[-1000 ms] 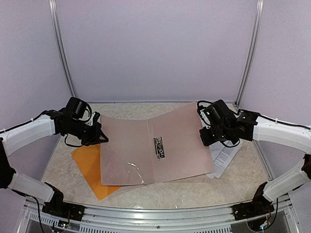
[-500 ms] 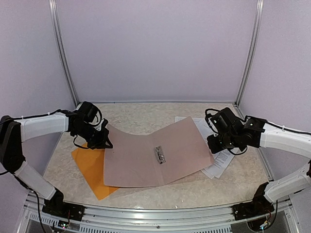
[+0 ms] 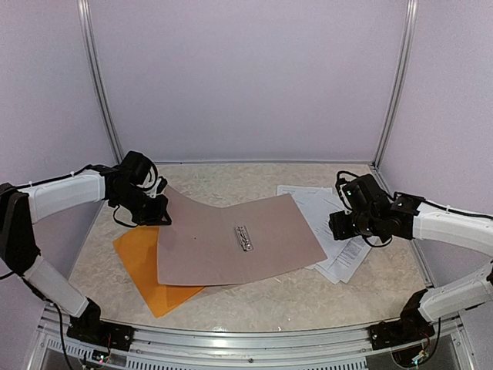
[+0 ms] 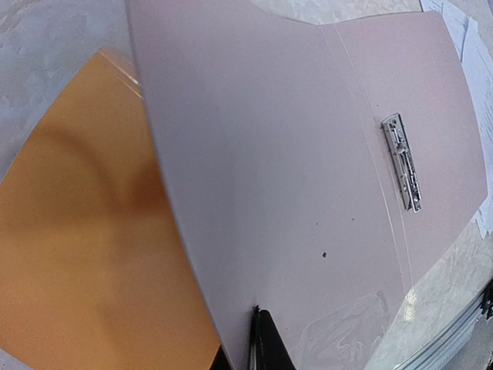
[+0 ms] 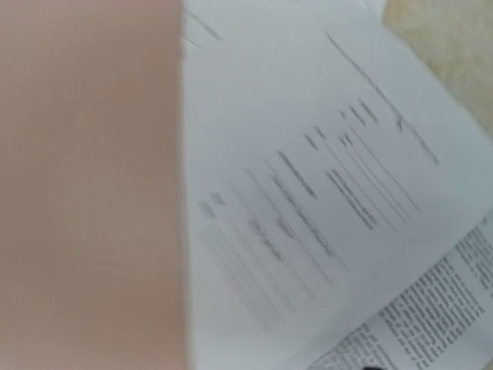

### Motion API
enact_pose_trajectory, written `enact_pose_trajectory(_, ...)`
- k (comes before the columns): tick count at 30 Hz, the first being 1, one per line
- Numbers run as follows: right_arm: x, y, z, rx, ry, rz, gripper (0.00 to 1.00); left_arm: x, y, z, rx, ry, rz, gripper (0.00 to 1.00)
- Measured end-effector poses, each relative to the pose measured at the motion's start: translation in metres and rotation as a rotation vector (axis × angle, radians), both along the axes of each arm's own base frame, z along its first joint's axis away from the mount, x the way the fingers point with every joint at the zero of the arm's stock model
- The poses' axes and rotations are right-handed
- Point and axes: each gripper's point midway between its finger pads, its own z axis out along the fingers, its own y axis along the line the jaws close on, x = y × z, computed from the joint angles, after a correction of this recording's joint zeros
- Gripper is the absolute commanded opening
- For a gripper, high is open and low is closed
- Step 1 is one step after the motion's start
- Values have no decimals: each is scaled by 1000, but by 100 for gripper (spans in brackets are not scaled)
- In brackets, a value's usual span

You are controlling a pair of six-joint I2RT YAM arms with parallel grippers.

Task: Put the files into the folder
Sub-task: Place the folder at the center of the board.

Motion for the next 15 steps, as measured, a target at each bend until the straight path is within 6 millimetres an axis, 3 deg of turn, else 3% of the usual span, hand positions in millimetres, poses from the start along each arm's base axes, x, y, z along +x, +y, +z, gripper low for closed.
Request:
enact_pose_trajectory(5,19,-29,-29,61,32,-103,63,3,7,-9,60,-4,-7,17)
enact_pose_trajectory(11,49,-63,-24,190,-26,-233,63,7,20,-31,154,30,12,33)
enact_pose_trajectory(15,54,-89,-34,250,-26,-316,62,14,27,-41,209,53,37,49)
